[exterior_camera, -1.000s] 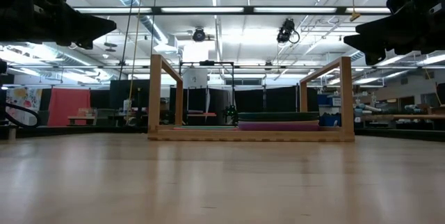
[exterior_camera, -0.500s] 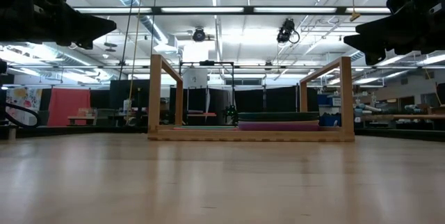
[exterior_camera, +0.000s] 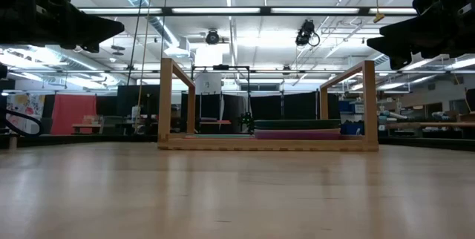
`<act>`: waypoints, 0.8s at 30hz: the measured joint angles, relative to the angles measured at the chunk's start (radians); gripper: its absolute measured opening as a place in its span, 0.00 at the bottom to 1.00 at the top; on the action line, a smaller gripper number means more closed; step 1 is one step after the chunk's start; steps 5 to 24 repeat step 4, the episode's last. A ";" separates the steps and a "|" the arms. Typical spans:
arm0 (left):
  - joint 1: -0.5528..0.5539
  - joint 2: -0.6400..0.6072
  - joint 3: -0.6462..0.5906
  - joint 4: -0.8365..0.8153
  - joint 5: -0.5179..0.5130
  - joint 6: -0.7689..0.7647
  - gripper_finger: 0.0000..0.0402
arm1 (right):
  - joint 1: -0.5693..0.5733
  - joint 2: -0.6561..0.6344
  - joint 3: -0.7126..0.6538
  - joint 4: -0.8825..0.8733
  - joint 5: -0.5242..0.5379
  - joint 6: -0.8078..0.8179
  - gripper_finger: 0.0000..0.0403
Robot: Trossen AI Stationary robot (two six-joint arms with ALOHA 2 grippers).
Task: Place and stack plates onto a shelf
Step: Return to Home Position
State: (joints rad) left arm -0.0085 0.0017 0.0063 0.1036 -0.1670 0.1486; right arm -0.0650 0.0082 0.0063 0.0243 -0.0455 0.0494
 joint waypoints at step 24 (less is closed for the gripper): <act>0.000 0.000 0.000 0.000 0.000 0.000 0.13 | 0.000 0.000 0.000 0.000 0.000 0.000 0.49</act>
